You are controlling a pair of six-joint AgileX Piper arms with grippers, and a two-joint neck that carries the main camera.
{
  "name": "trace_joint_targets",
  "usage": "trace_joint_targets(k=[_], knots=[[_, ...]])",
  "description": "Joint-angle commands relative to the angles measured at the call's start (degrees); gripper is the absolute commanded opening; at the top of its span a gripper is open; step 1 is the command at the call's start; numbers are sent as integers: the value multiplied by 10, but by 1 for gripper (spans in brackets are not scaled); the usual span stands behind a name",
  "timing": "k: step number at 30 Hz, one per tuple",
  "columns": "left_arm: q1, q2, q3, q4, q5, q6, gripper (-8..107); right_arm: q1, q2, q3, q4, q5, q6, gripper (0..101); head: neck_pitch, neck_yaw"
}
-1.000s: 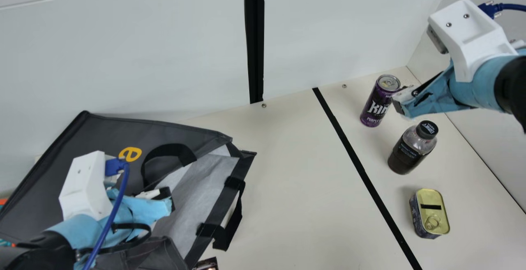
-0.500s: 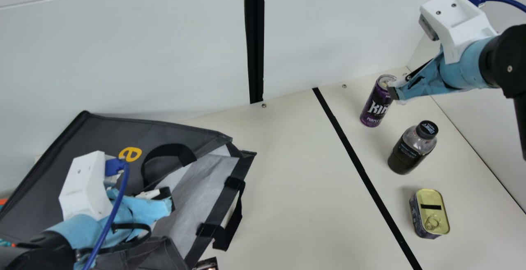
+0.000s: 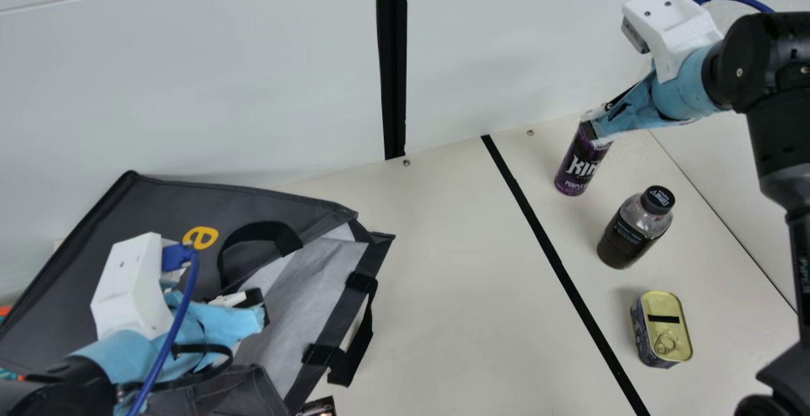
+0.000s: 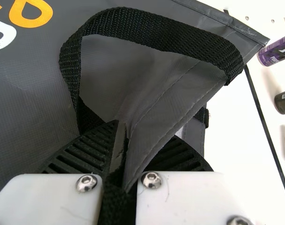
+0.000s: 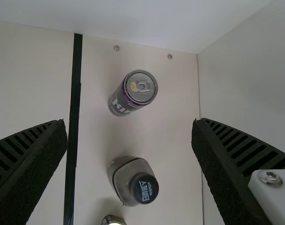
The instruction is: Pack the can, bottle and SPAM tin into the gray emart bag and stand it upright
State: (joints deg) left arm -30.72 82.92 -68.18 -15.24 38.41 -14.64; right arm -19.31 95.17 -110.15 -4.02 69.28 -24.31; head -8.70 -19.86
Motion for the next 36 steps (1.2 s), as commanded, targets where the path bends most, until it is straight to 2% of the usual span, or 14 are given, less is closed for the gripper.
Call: trace_joint_targets(k=[1, 17, 36], knots=[[0, 0, 0, 0, 0, 0, -8, -2, 11, -4, 2, -2, -1, 95, -13, -1], [0, 0, 0, 0, 0, 0, -8, -27, 83, -36, 21, -12, -15, 95, -13, -1], [0, 0, 0, 0, 0, 0, -8, -44, 166, -78, 43, -1, -3, 95, -13, -1]])
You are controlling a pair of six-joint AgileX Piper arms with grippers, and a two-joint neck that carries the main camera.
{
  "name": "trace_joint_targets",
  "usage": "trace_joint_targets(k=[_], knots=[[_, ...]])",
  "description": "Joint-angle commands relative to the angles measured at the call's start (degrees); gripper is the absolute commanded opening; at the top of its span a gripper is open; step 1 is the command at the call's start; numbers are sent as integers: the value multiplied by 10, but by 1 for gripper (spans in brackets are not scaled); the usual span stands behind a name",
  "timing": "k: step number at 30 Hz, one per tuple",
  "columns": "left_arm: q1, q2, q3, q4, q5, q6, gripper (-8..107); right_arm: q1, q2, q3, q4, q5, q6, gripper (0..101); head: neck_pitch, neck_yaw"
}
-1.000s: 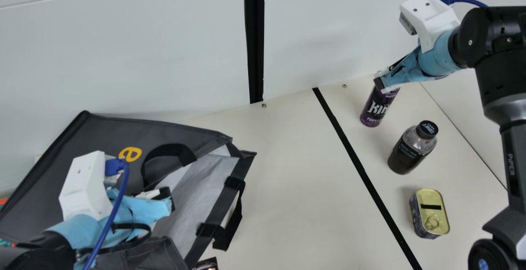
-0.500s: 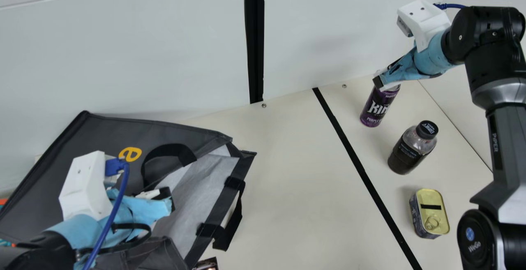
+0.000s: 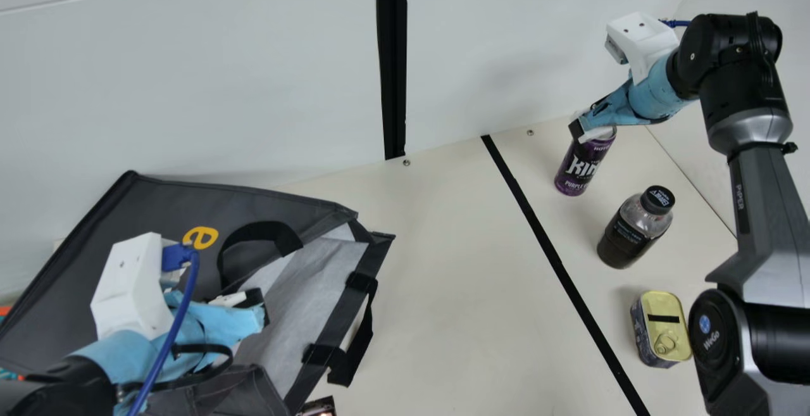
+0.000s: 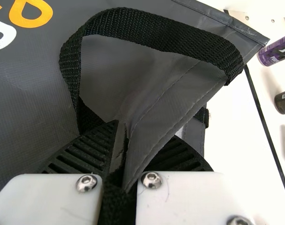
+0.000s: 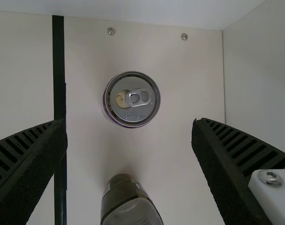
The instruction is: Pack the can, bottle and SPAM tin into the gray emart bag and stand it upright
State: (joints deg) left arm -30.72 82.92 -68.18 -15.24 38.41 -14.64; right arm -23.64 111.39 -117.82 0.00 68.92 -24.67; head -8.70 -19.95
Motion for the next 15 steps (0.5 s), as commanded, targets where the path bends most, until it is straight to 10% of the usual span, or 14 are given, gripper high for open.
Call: trace_joint_targets(k=[1, 15], knots=[[0, 0, 0, 0, 0, 0, -8, -1, 8, -4, 4, 3, 2, 95, -13, 0], [0, 0, 0, 0, 0, 0, -8, -7, 67, -36, 12, 10, 7, 95, -13, 0]])
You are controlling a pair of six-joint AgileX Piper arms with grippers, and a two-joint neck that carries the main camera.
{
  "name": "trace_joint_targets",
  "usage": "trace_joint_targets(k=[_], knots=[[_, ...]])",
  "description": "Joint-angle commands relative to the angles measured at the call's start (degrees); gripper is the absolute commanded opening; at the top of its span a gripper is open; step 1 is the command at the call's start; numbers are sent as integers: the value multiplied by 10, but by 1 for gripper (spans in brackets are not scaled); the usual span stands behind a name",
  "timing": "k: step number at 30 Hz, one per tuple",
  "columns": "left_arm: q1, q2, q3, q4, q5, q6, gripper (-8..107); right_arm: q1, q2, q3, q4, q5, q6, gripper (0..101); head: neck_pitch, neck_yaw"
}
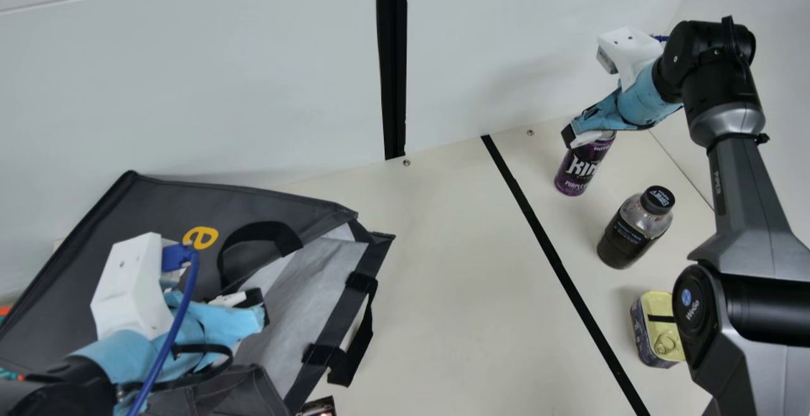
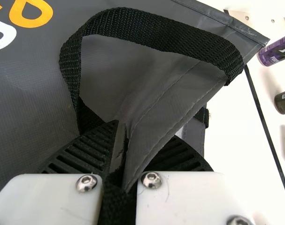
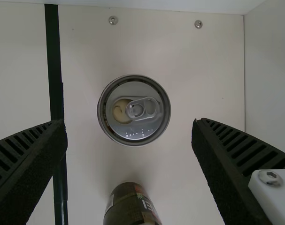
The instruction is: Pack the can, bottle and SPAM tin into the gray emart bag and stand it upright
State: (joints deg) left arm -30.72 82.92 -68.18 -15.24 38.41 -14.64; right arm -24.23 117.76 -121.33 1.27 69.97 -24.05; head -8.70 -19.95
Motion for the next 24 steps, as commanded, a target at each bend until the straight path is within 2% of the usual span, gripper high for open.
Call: trace_joint_targets(k=[1, 14, 23, 24], knots=[[0, 0, 0, 0, 0, 0, -8, -1, 6, -2, 0, -1, 0, 95, -13, 0], [0, 0, 0, 0, 0, 0, -8, -9, 51, -15, 9, -1, -4, 95, -13, 0], [0, 0, 0, 0, 0, 0, -8, -9, 82, -38, 19, -1, -12, 95, -13, 0], [0, 0, 0, 0, 0, 0, -8, -9, 85, -41, 21, -1, -14, 88, -13, 0]])
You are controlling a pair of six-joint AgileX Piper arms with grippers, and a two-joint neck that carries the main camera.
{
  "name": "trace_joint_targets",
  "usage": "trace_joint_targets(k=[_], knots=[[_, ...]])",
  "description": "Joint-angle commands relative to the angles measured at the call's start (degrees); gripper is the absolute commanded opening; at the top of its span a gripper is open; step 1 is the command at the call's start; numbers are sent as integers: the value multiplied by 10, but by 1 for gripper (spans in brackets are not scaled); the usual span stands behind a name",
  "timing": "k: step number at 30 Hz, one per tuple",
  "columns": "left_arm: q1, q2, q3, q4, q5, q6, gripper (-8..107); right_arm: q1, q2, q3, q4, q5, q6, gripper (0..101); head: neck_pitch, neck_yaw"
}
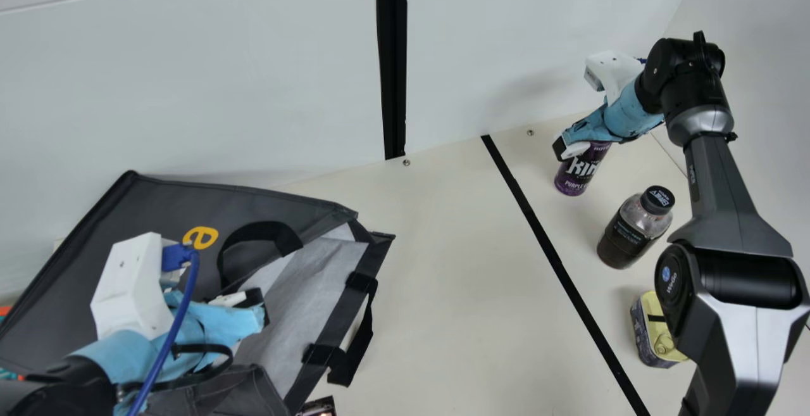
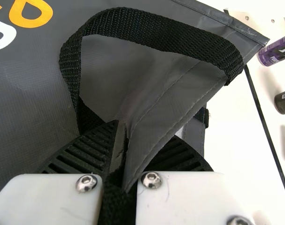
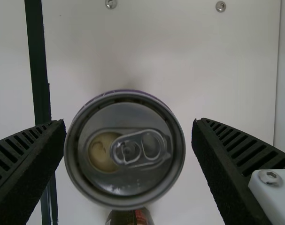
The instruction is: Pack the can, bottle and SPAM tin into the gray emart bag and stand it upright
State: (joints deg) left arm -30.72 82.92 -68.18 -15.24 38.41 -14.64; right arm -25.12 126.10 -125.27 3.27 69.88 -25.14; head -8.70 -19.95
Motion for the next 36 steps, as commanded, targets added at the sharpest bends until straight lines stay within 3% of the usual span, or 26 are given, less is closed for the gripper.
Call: trace_joint_targets(k=[1, 13, 25, 36], knots=[[0, 0, 0, 0, 0, 0, -8, 0, 5, -5, 3, 0, -4, 82, -13, 0], [0, 0, 0, 0, 0, 0, -8, -4, 25, -36, 22, 0, -33, 1, -13, 0], [0, 0, 0, 0, 0, 0, -8, -2, -14, -33, 42, 0, -68, 0, -13, 0], [0, 0, 0, 0, 0, 0, -8, 19, -95, 31, 40, -1, -88, 0, -13, 0]])
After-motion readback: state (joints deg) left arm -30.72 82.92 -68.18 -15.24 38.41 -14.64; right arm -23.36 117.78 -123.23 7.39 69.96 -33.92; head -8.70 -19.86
